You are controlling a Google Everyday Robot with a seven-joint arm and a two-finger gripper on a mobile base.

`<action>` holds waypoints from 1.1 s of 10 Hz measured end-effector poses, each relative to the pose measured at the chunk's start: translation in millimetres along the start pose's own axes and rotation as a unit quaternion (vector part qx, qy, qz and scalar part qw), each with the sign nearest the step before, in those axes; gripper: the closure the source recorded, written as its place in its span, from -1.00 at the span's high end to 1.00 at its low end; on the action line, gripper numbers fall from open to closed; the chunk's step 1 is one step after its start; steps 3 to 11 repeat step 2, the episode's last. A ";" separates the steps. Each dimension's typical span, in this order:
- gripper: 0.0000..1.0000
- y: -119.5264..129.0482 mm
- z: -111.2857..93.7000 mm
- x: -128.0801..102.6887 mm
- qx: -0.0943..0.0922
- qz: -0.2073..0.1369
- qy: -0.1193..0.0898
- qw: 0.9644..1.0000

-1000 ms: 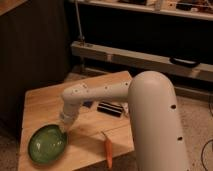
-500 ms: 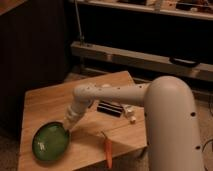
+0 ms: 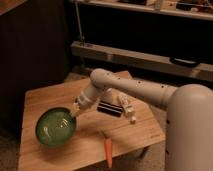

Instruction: Pick up the ceramic bowl

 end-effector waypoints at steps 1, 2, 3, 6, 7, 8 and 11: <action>-1.00 -4.9 -10.3 3.1 0.007 -0.007 0.006 1.000; -1.00 -10.9 -24.9 6.3 0.011 -0.015 0.015 1.000; -1.00 -10.9 -24.9 6.3 0.011 -0.015 0.015 1.000; -1.00 -10.9 -24.9 6.3 0.011 -0.015 0.015 1.000; -1.00 -10.9 -24.9 6.3 0.011 -0.015 0.015 1.000; -1.00 -10.9 -24.9 6.3 0.011 -0.015 0.015 1.000; -1.00 -10.9 -24.9 6.3 0.011 -0.015 0.015 1.000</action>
